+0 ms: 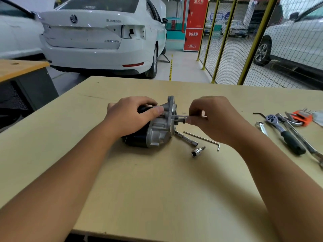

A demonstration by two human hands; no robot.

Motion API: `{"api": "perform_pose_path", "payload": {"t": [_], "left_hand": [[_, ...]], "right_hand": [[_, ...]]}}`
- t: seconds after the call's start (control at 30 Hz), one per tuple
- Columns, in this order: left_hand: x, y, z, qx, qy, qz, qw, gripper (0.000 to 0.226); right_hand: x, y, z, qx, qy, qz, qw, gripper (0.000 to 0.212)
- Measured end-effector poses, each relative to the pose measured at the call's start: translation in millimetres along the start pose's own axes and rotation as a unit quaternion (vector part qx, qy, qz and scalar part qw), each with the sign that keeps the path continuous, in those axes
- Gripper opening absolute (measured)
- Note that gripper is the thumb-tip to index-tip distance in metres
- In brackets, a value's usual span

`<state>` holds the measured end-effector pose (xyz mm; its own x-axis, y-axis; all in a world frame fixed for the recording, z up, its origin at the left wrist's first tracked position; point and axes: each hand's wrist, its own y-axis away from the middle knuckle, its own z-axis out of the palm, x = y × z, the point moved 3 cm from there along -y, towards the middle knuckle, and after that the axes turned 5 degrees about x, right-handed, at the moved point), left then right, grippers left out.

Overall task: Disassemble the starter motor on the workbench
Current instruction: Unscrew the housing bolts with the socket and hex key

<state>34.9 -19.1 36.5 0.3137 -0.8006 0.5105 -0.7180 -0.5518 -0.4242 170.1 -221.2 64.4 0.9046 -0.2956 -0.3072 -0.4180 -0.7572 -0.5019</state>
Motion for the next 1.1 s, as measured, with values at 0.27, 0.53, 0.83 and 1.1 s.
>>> {"api": "perform_pose_path", "payload": {"t": [0.27,0.53,0.83,1.1], "left_hand": [[0.6,-0.1,-1.3,0.000,0.014,-0.005,1.000,0.068],[-0.4,-0.3,-1.3,-0.017,0.013,-0.005,1.000,0.072],[0.5,-1.7,-1.4,-0.001,0.001,-0.021,1.000,0.070],[4.4,0.0,-4.7,-0.001,0.021,-0.028,0.999,0.064]], "right_hand": [[-2.1,-1.7,-0.9,-0.026,0.015,0.000,1.000,0.025],[-8.1,-0.6,-5.7,0.025,0.066,-0.013,0.997,0.013],[-0.9,-2.9,-0.2,-0.015,0.018,-0.010,1.000,0.022],[-2.9,-3.6,0.7,0.014,0.053,-0.022,0.998,0.014]]}}
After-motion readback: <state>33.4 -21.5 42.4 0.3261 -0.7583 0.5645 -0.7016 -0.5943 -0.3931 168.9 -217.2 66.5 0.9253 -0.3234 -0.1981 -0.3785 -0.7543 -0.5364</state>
